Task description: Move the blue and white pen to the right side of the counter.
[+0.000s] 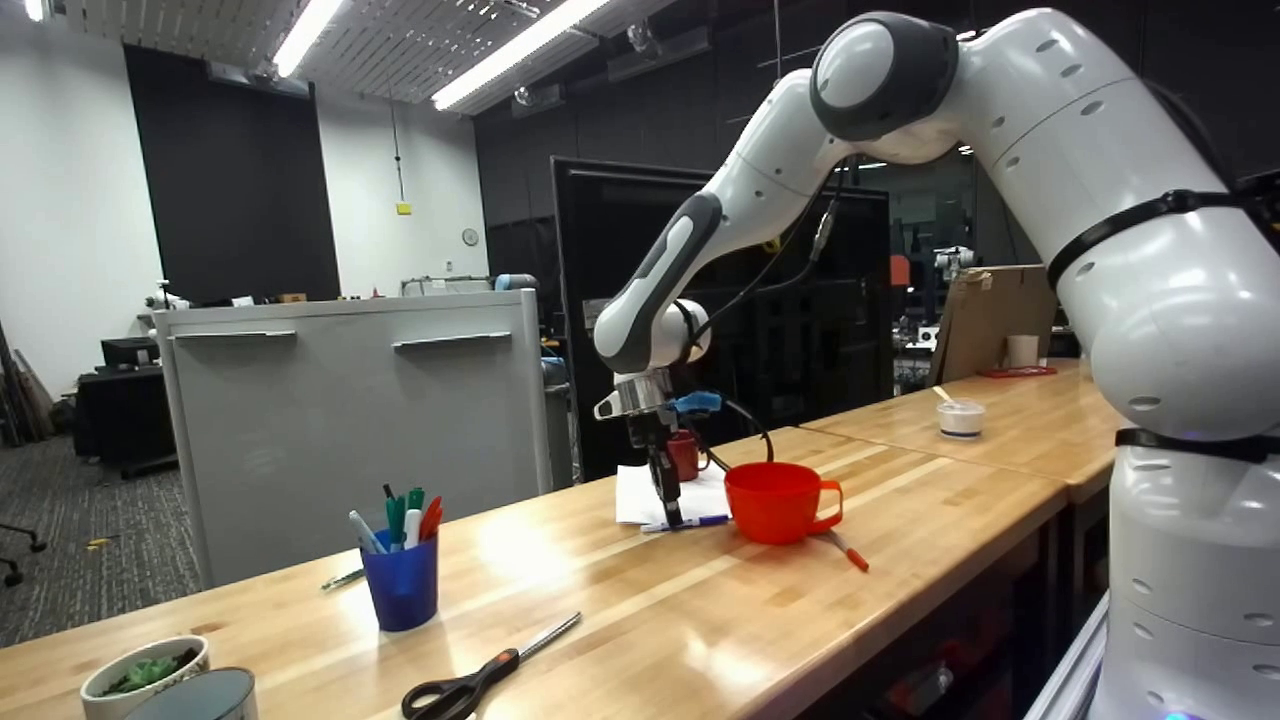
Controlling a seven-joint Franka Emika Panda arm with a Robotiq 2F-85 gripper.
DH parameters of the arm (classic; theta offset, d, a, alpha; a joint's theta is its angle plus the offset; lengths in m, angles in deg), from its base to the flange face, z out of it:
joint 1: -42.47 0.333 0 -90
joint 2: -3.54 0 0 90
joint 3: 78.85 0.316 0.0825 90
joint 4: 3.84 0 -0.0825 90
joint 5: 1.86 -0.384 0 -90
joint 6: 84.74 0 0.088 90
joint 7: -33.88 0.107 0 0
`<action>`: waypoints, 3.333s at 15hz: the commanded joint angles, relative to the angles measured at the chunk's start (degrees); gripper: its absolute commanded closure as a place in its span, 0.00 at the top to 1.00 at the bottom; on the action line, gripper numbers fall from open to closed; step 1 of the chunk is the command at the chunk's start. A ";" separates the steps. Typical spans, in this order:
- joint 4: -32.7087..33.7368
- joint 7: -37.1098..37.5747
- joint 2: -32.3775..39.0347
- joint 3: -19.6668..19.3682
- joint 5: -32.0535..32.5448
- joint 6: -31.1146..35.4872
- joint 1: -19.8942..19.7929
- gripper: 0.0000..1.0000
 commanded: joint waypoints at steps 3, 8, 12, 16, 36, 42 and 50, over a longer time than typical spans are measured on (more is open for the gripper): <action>-0.24 -1.11 -0.69 1.08 -1.39 -0.66 -0.96 0.53; -0.38 -1.36 -0.75 1.21 -1.71 -0.68 -1.11 0.88; -0.38 -2.09 0.00 1.23 -2.67 -1.66 -1.32 1.00; -0.25 -2.72 0.38 1.13 -3.30 -3.18 -1.36 1.00; -5.30 4.97 -2.89 0.85 0.47 2.92 2.67 0.42; -8.31 8.85 -4.70 0.83 2.31 6.01 3.48 0.81; -14.53 19.31 -7.21 0.10 12.23 11.23 5.44 1.00</action>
